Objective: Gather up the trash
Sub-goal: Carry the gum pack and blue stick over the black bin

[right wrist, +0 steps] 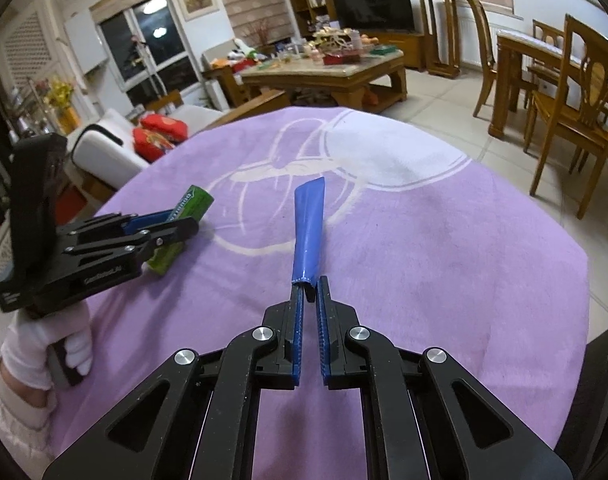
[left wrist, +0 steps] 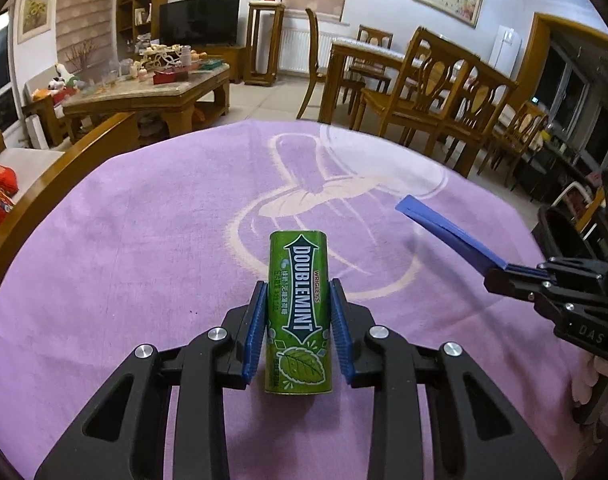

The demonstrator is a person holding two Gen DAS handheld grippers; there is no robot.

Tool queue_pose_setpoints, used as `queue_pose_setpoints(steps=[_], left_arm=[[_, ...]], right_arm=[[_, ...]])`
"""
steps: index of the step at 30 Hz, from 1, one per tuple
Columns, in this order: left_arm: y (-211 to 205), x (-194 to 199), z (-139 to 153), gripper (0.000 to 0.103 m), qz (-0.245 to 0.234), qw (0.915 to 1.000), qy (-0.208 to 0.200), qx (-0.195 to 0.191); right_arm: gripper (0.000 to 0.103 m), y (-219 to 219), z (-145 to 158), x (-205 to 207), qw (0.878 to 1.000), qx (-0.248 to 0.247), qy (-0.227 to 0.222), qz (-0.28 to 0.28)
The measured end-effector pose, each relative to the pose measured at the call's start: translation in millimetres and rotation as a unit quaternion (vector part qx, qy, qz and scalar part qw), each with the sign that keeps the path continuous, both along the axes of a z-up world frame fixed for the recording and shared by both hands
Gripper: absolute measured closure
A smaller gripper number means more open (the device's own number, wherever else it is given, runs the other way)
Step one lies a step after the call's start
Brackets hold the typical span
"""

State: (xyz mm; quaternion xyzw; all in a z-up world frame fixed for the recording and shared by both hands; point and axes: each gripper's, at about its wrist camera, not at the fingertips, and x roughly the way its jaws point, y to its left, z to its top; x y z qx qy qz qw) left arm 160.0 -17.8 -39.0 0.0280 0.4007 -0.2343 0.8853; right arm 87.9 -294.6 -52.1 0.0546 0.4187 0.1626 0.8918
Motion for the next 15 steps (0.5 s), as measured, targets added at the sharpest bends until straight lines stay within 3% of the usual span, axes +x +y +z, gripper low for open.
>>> queue_pose_setpoints(steps=[7, 15], left_arm=[[-9.1, -23.5, 20.1, 0.072, -0.018, 0.9989, -0.032, -0.030], [-64.6, -69.5, 55.3, 0.073, -0.062, 0.9933, -0.089, -0.038]], right_arm=[[0.096, -18.9, 27.7, -37.6, 0.999, 0.033, -0.042, -0.005], [0.096, -62.8, 59.3, -90.6, 0.993, 0.067, -0.093, -0.040]])
